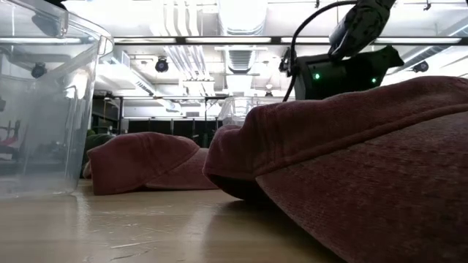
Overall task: Pick & Place hat
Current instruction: Put the dark red cap into the top transparent bin
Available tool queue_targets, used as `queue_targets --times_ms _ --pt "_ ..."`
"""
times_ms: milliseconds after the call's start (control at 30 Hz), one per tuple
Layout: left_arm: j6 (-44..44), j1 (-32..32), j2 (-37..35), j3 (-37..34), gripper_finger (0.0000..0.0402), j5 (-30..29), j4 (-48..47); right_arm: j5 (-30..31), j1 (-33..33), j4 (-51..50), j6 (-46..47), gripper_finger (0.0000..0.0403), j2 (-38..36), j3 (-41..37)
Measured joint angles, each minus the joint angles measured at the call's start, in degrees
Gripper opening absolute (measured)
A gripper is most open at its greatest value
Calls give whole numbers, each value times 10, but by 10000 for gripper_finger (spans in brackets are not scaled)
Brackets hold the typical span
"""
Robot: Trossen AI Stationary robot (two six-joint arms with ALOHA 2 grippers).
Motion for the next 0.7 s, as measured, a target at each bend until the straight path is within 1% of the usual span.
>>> queue_targets --times_ms 300,567,633,700 --pt "0 0 0 0 0 0 0 -5 -18 -1 1 219 5 -23" --pt "0 0 0 0 0 0 0 -2 -32 0 2 218 4 -26" --pt "0 0 0 0 0 0 0 -2 -40 0 2 211 4 -29" --pt "-1 0 0 0 0 0 0 -2 -49 -1 2 196 4 -31"
